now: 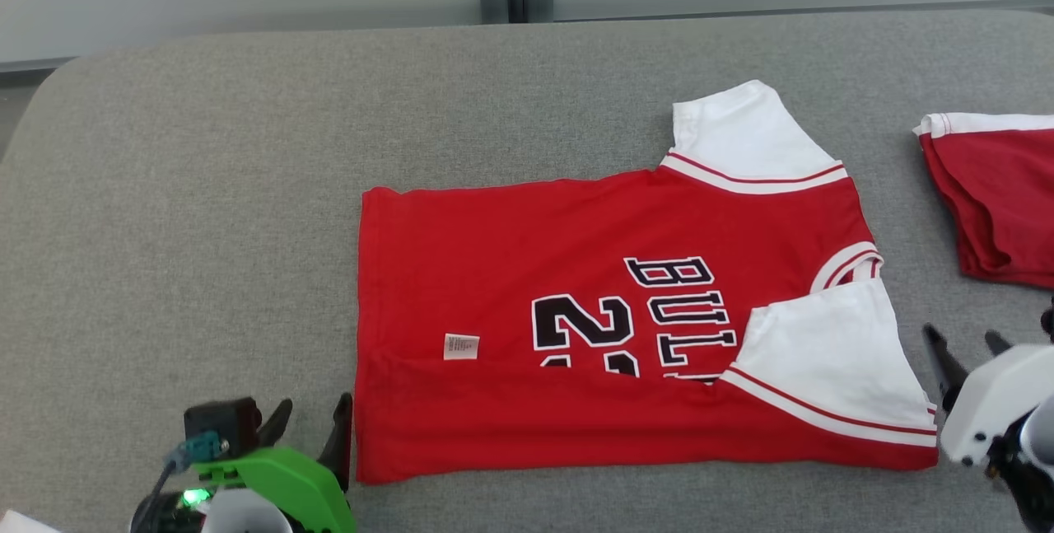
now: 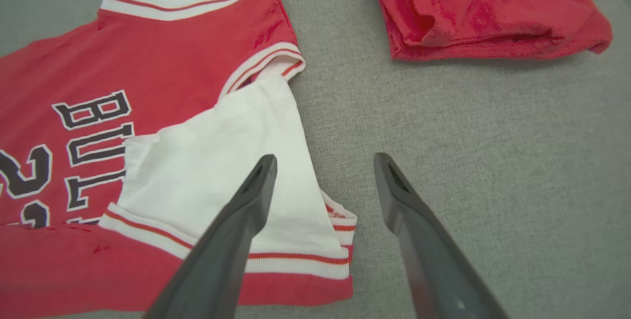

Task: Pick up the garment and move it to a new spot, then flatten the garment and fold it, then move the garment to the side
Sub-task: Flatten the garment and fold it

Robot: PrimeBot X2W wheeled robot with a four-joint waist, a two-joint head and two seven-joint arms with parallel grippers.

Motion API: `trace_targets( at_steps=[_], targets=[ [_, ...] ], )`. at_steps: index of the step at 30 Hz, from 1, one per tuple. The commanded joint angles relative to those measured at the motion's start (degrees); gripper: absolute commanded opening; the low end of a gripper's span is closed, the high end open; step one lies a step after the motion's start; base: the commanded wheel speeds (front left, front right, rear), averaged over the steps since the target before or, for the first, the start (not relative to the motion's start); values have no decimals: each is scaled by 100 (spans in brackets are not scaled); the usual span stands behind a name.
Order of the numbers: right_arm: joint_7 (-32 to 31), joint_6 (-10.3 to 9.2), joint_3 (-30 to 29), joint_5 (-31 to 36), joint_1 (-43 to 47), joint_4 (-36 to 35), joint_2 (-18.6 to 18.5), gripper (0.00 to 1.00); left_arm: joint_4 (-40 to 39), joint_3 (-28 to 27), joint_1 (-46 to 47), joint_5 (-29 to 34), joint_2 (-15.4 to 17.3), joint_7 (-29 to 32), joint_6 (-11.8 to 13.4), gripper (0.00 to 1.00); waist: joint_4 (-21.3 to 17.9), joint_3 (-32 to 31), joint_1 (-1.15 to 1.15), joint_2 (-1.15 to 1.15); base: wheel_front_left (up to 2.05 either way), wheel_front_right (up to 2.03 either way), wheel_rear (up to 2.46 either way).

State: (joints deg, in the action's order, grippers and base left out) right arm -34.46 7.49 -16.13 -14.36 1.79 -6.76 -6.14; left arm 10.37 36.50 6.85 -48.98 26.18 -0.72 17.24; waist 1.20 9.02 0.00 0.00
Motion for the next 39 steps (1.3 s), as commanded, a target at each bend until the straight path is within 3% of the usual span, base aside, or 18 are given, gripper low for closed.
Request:
trace_targets(
  at_steps=[1,5,10,18,29,34,39],
  targets=[
    [-55,-3,60,45,-288,-98,-162,100,-117,-54,270,67,108,88,41,100,12,69,0,0,0,0,0],
    [-343,-3,461,-112,-1249,-18,-642,100,-232,15,891,155,143,531,-44,100,31,290,0,0,0,0,0],
    [-583,-2,895,-256,-2602,779,-1078,100,247,129,2004,62,-210,1030,-377,100,149,685,0,0,0,0,0],
    [-483,-2,1347,-112,-4057,1917,-1357,100,1566,338,3399,308,-704,1248,-694,100,261,1300,0,0,0,0,0],
    [50,-2,1561,-188,-4813,2926,-1322,100,2643,431,4257,480,-904,1138,-996,100,270,1766,0,0,0,0,0],
    [250,-3,1654,-265,-4906,3167,-1405,100,2772,406,4434,467,-1008,909,-1145,100,322,1854,0,0,0,0,0],
    [408,-3,1648,-317,-4920,3338,-1557,100,2684,457,4540,580,-950,768,-1121,100,374,1806,0,0,0,0,0]
  ],
)
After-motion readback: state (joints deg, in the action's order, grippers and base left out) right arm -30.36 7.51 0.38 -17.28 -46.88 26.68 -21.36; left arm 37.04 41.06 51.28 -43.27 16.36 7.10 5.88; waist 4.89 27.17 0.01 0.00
